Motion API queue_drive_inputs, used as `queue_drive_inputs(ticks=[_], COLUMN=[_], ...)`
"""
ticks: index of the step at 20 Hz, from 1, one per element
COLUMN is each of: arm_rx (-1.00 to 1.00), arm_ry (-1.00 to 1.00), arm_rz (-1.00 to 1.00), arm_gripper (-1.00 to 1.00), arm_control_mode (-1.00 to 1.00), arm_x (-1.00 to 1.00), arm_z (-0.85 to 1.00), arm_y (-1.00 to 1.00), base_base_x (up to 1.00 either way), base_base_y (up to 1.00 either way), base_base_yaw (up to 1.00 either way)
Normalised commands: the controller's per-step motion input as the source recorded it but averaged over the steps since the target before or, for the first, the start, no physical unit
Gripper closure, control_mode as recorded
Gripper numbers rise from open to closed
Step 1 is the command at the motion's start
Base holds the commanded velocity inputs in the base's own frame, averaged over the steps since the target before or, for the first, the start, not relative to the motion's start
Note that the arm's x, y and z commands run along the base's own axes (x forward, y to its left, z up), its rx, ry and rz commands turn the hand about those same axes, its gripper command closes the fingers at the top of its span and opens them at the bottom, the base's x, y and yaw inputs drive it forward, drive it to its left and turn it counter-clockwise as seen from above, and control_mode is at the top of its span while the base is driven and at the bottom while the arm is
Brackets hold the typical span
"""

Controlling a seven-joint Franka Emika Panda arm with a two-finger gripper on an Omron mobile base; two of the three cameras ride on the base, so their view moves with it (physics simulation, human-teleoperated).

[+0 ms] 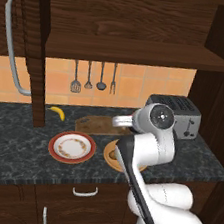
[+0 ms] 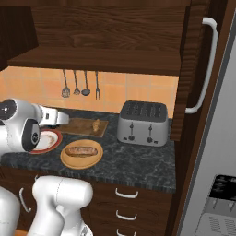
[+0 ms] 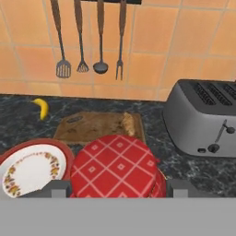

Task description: From the different types of pastries on the counter, select a croissant and place it on the cutting board. Then retrieve a jar of jam from the cabinet and place it alongside the croissant on the cutting board.

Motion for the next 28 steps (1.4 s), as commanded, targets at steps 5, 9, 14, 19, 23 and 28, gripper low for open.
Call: queue_drive_inputs(ticks=[5, 9, 14, 19, 23, 28], arm_rx=[-0.04, -0.01, 0.0, 0.11, 0.22, -0.02], arm_ry=[0.01, 0.0, -0.01, 0.01, 0.06, -0.06], arm_rz=[0.0, 0.0, 0.0, 0.0, 0.04, 0.06], arm_gripper=[1.0, 1.0, 1.0, 1.0, 1.0, 1.0], arm_control_mode=[-1.0, -1.0, -1.0, -1.0, -1.0, -1.0], arm_x=[0.45, 0.54, 0.59, 0.21, 0.11, 0.22], arm_z=[-0.15, -0.42, -0.55, -0.05, 0.21, -0.34], arm_y=[0.08, 0.0, 0.0, 0.0, 0.0, 0.05], base_base_x=[0.0, 0.0, 0.0, 0.0, 0.0, 0.0], base_base_y=[0.0, 0.0, 0.0, 0.0, 0.0, 0.0], base_base_yaw=[0.0, 0.0, 0.0, 0.0, 0.0, 0.0])
